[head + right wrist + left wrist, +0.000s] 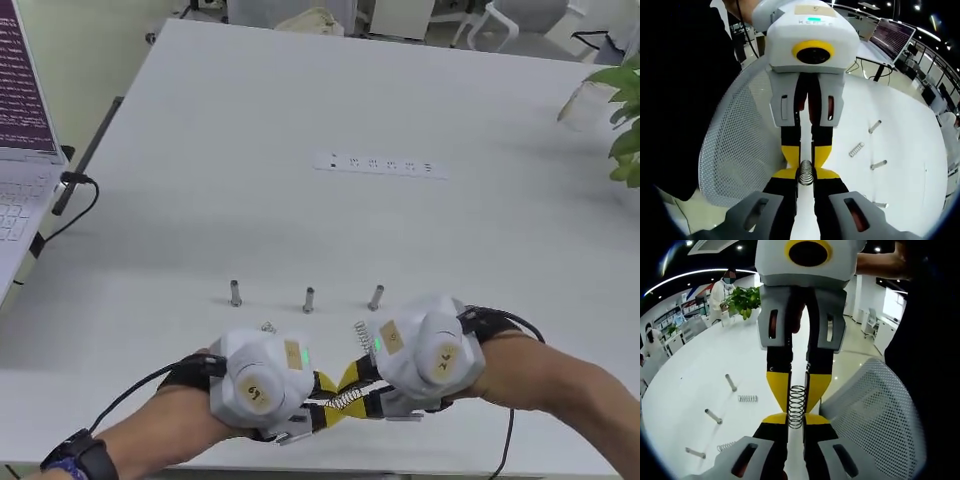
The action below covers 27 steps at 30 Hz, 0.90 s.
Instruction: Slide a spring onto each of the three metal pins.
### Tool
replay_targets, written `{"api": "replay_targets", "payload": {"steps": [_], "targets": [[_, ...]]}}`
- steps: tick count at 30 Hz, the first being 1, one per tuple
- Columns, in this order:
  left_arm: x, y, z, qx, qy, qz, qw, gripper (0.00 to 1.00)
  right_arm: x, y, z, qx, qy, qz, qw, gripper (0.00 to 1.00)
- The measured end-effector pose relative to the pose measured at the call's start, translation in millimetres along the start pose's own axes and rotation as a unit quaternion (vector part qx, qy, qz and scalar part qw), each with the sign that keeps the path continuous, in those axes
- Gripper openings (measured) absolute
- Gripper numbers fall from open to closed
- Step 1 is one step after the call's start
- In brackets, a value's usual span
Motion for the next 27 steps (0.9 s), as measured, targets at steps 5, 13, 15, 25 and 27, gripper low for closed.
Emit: {"api": "replay_targets", "payload": {"steps": [5,13,15,25,27], "targets": [[2.9,3.5,-3.8,-0.01,-0.004,-0.019,0.9998,0.08,3.4,-2.0,1.6,0.001,0.009,0.002,1.0,0.08],[12.5,10.6,-16.0,-0.037,-0.005,-0.044,0.9983,0.12,10.5,-6.5,1.6,0.004,0.01,0.013,0.9999,0.08],[15.3,13.0,-19.7,-0.047,-0.005,-0.051,0.9976,0.13,13.1,-7.8,0.9,0.006,0.013,0.016,0.9998,0.08],[31.0,27.3,-43.9,-0.105,-0.015,-0.101,0.9892,0.18,28.2,-18.0,-2.3,0.006,0.033,0.023,0.9992,0.08],[33.8,29.1,-47.5,-0.113,-0.017,-0.108,0.9876,0.18,28.1,-19.6,-2.8,0.006,0.034,0.023,0.9991,0.08]]}}
Point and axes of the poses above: the centre of the closed fingertips' face, and the gripper's own axes: z roughly forward along the fingers, y roughly to its left, x roughly out of its underside, the point moved 8 cm from there along -z, roughly backward along the fingers, and after that the axes turned 4 degrees about -x, right-handed, at the moved point
